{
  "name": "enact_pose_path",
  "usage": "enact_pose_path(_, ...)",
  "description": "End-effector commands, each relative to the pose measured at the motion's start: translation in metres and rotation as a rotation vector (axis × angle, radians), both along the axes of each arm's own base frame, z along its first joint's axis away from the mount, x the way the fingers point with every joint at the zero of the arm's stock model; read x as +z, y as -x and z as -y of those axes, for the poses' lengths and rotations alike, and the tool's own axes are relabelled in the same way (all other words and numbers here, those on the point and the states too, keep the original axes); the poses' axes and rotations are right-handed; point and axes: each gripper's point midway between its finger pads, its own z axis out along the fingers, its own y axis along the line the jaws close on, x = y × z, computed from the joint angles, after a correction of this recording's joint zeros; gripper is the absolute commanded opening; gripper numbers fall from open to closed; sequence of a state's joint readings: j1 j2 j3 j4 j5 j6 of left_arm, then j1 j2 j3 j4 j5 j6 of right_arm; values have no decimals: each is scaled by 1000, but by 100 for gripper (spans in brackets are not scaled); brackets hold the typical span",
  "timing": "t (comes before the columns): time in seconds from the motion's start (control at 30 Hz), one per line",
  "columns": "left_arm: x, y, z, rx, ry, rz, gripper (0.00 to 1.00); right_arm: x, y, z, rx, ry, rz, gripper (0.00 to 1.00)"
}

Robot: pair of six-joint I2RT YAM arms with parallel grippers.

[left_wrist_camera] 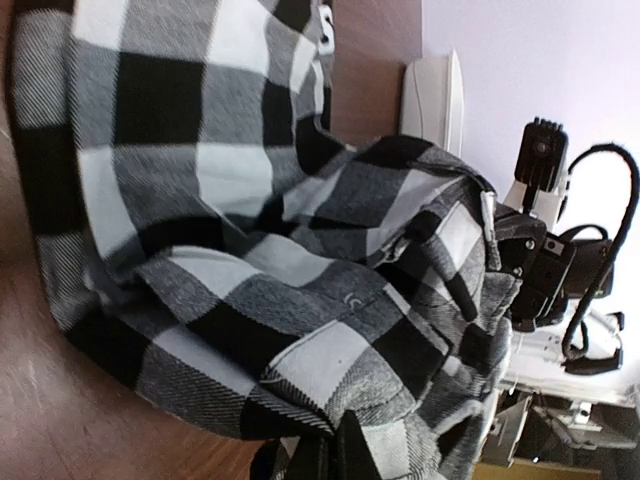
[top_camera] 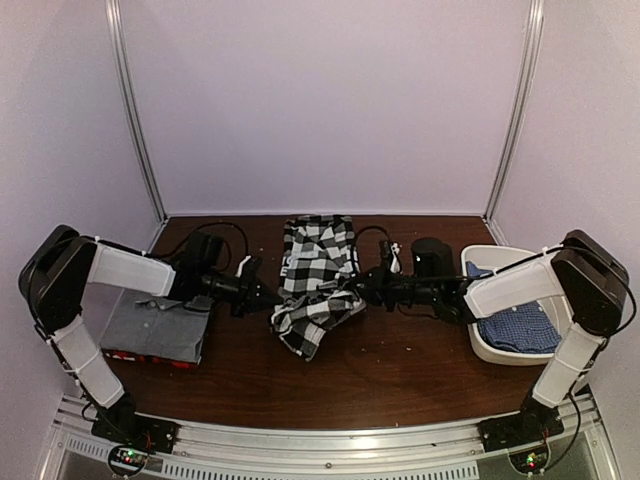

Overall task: Fold and stack the long sleeve shirts
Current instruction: Fold the rectangle-folded shirt at the center of the board.

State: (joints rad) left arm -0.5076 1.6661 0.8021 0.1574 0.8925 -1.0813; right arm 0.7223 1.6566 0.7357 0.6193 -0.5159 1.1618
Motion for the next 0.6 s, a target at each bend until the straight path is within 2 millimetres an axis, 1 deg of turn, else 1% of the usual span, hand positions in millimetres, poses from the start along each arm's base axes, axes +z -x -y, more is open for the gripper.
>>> enact_pose_path(0.0, 11, -58, 2, 103, 78, 13, 0, -7, -52, 6, -90, -9, -5, 0)
enact_pose_path(0.03, 7, -70, 2, 123, 71, 15, 0, -15, -59, 7, -99, -4, -17, 0)
enact_pose_path(0.1, -10, -85, 3, 152, 60, -9, 0, -33, -75, 12, -125, 10, -39, 0)
enact_pose_path(0.13, -24, -91, 4, 161, 54, -27, 0, -42, -81, 15, -139, 22, -52, 0)
enact_pose_path(0.2, -37, -101, 8, 172, 49, -37, 0, -59, -91, 20, -156, 36, -76, 0)
enact_pose_path(0.27, -52, -107, 7, 188, 21, -49, 0, -73, -97, 20, -158, 48, -93, 0)
enact_pose_path(0.4, -74, -109, 4, 213, -22, -74, 0, -100, -102, 18, -156, 90, -126, 0)
enact_pose_path(0.5, -83, -102, 2, 211, -38, -87, 0, -112, -96, 19, -151, 106, -147, 0)
enact_pose_path(0.57, -86, -96, 2, 201, -55, -85, 0, -114, -90, 20, -148, 116, -152, 0)
